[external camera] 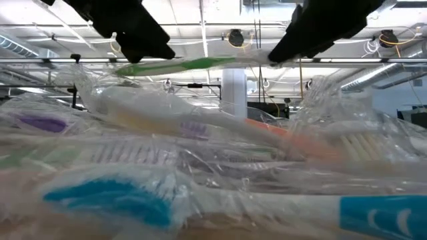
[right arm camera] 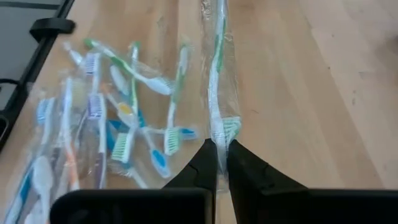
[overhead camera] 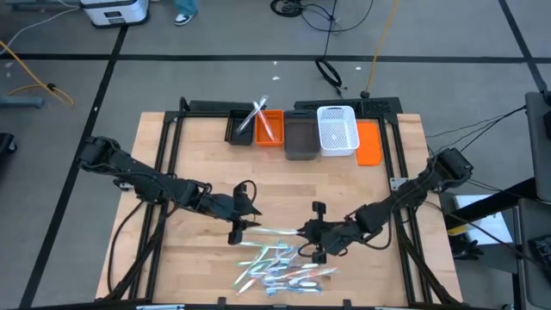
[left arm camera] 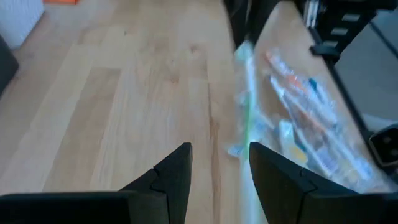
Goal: Pick & Place Toothbrushes
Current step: Put the green toothbrush into the white bin
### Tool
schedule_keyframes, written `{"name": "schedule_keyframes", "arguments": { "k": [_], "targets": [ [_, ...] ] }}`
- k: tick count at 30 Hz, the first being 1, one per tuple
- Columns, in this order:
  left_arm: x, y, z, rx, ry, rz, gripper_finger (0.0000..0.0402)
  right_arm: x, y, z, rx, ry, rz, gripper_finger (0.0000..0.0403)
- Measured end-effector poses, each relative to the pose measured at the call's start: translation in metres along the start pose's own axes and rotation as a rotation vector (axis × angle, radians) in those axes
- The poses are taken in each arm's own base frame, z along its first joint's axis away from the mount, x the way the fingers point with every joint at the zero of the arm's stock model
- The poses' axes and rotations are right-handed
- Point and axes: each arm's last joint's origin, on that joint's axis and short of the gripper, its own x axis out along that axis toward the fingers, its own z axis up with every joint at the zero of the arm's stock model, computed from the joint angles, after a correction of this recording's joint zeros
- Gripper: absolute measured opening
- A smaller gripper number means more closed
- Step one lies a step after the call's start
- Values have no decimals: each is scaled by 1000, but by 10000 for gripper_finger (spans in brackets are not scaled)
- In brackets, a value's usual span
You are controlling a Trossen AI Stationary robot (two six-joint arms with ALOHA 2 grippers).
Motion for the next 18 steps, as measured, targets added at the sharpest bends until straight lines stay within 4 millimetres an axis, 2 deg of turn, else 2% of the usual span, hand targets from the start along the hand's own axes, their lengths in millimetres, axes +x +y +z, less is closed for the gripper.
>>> {"name": "schedule_keyframes", "arguments": {
  "k": [10, 18],
  "targets": [
    [1, 2, 2, -10, -4, -24, 161, 2, -8, 15, -18, -32, -17, 10],
    [30, 2, -13, -11, 51, -51, 161, 1, -11, 25, -50, -53, -22, 10]
  ]
}}
